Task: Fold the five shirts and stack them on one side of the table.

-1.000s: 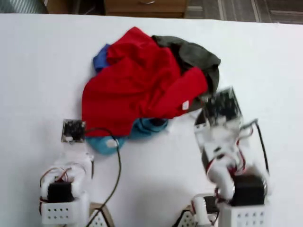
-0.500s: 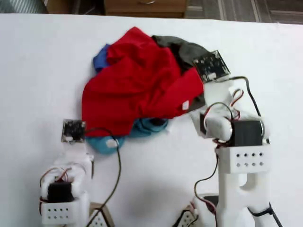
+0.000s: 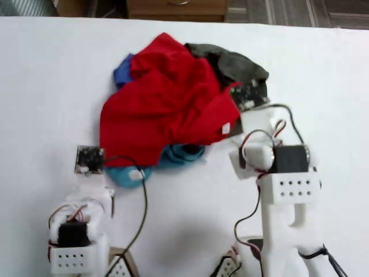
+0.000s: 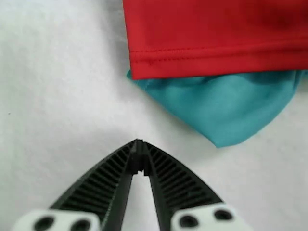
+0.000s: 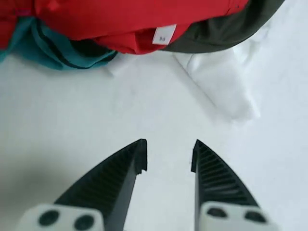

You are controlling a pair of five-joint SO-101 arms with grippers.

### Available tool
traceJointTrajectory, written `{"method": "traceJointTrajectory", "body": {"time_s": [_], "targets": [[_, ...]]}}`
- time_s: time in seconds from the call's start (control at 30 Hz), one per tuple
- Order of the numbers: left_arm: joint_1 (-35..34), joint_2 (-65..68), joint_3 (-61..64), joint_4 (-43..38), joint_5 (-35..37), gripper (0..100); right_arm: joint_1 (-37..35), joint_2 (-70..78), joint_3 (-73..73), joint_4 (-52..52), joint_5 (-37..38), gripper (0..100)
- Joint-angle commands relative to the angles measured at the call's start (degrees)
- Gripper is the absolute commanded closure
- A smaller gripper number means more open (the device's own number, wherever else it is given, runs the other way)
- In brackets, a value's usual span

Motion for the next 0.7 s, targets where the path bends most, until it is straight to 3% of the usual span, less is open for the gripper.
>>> {"method": "traceJointTrajectory", "body": {"time_s": [0.0, 0.2, 0.3, 0.67], "targets": [[0.5, -1.3, 1.1, 0.3, 0.4, 97, 1.2, -0.2, 2.8, -3.3, 0.1, 84.0], [0.5, -1.3, 1.1, 0.3, 0.4, 97, 3.4, -0.2, 2.8, -9.3, -0.3, 85.5], [0.5, -1.3, 1.1, 0.3, 0.4, 97, 2.9, -0.1, 2.7, -9.9, -3.4, 99.1], [0.5, -1.3, 1.1, 0.3, 0.4, 97, -7.1, 0.5, -2.1, -18.4, -6.8, 94.6]]}}
